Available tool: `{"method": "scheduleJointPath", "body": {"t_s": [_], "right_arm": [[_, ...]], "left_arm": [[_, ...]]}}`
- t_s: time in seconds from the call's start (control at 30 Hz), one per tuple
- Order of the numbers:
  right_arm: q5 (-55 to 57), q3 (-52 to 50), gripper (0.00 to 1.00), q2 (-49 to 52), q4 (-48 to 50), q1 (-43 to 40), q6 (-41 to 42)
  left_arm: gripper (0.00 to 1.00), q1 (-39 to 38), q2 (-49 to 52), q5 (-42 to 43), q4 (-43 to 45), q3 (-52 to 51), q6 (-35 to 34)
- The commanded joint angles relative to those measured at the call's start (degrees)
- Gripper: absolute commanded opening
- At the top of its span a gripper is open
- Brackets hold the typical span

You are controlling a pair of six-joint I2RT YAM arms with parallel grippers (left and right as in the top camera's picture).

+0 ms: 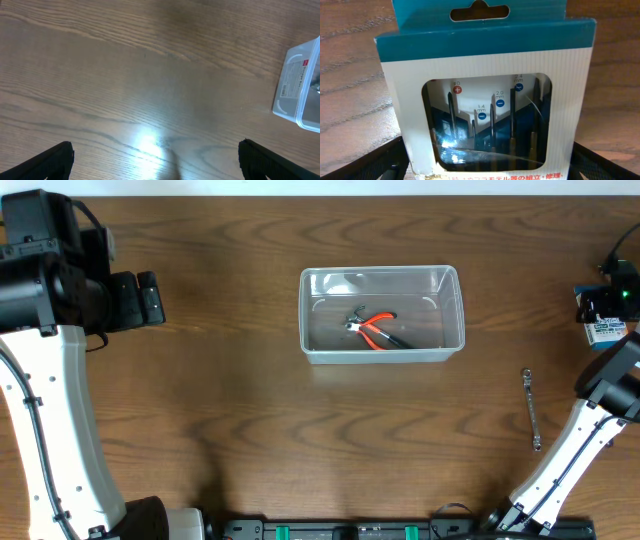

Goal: Pack container
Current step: 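Close the right gripper on the top of the screwdriver box, then lift the screwdriver box and carry it left over the container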

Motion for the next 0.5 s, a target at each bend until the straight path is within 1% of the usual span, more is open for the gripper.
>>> {"method": "scheduleJointPath", "body": {"t_s": [0.0,0.13,0.23,0.47], "right_arm": [[0.3,-1.1,0.91,0.6,0.2,0.3,0.2],[0.3,-1.1,0.88,0.6,0.3,0.3,0.4],[0.3,-1.1,0.84,0.6,0.3,0.4,0.4],[0.3,-1.1,0.82,0.6,0.0,0.4,1.5]], "left_arm": [[0.98,0.2,0.2,-0.1,0.0,1.1,-0.5],[0.98,0.2,0.2,-0.1,0.0,1.1,-0.5],[0.98,0.2,0.2,-0.1,0.0,1.1,-0.5],[0.98,0.2,0.2,-0.1,0.0,1.1,-0.5]]}}
